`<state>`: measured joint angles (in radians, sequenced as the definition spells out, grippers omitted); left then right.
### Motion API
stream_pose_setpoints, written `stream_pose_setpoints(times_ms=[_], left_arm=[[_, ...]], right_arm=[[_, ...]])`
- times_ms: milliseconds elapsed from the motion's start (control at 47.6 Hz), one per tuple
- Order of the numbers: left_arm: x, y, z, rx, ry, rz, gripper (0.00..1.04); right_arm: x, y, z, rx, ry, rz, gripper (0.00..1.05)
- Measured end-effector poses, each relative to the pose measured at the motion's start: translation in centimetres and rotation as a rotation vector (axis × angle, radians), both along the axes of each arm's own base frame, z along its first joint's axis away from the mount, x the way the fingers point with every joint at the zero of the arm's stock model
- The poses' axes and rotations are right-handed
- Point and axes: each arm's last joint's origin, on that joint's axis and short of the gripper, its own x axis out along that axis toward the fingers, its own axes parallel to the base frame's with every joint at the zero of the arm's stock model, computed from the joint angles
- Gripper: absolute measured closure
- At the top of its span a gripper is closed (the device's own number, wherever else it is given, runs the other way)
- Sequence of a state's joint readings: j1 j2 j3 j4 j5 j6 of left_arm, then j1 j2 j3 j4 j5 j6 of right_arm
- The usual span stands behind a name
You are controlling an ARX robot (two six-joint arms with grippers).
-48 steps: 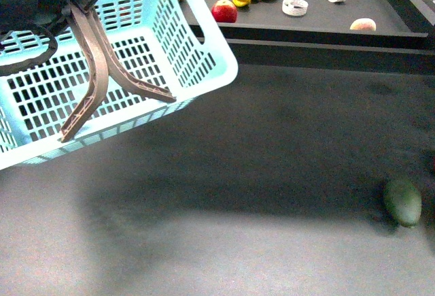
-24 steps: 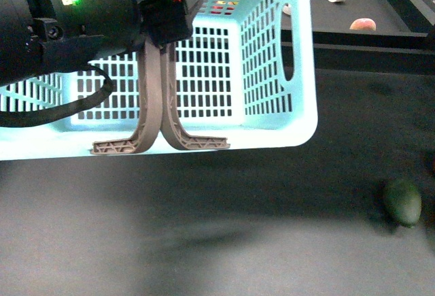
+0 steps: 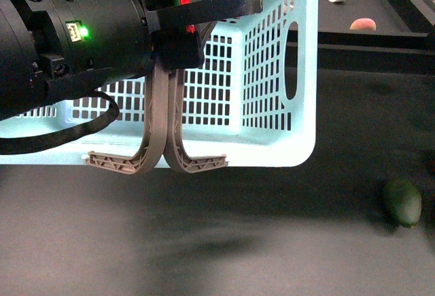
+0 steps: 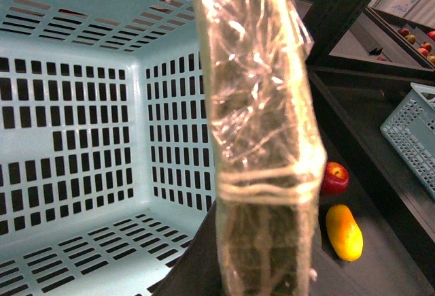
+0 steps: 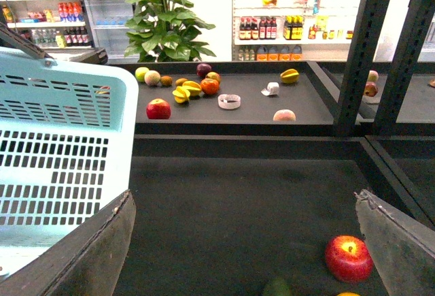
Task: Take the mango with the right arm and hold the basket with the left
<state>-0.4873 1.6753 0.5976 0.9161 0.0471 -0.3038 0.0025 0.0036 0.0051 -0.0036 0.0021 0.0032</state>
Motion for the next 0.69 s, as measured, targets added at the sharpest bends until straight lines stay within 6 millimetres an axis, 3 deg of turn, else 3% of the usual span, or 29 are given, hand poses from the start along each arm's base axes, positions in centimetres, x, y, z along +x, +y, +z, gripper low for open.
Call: stream_pose_setpoints(times_ms=[693], left_arm=[[-0.10, -0.05, -0.10, 0.013, -0.002, -0.004, 0.96]], right_arm=[[0.00, 0.00, 0.00, 0.000, 0.000, 0.000, 0.08]])
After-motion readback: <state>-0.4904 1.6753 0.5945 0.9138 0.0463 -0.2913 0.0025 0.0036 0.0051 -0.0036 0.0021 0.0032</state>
